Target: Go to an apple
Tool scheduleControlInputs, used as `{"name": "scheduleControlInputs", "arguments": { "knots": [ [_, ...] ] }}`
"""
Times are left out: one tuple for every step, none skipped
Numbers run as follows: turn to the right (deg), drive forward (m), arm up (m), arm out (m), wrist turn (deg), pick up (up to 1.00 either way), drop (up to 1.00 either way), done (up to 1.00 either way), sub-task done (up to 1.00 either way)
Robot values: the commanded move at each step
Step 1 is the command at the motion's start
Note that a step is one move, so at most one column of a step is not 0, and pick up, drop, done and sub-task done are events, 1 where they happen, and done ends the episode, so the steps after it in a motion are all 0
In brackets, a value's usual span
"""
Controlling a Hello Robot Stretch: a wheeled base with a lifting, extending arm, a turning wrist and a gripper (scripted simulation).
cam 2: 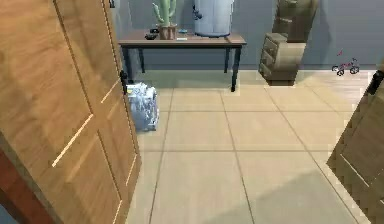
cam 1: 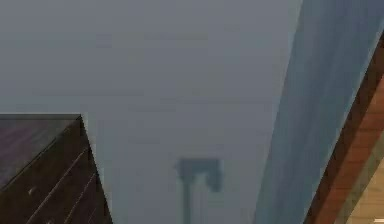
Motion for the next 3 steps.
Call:
{"name": "scheduleControlInputs", "arguments": {
  "knots": [
    [45.0, 0.0, 0.0, 0.0, 0.0, 0.0, 0.0, 0.0, 0.0],
    [45.0, 0.0, 0.0, 0.0, 0.0, 0.0, 0.0, 0.0, 0.0],
    [27.0, 0.0, 0.0, 0.0, 0.0, 0.0, 0.0, 0.0, 0.0]
  ]
}}
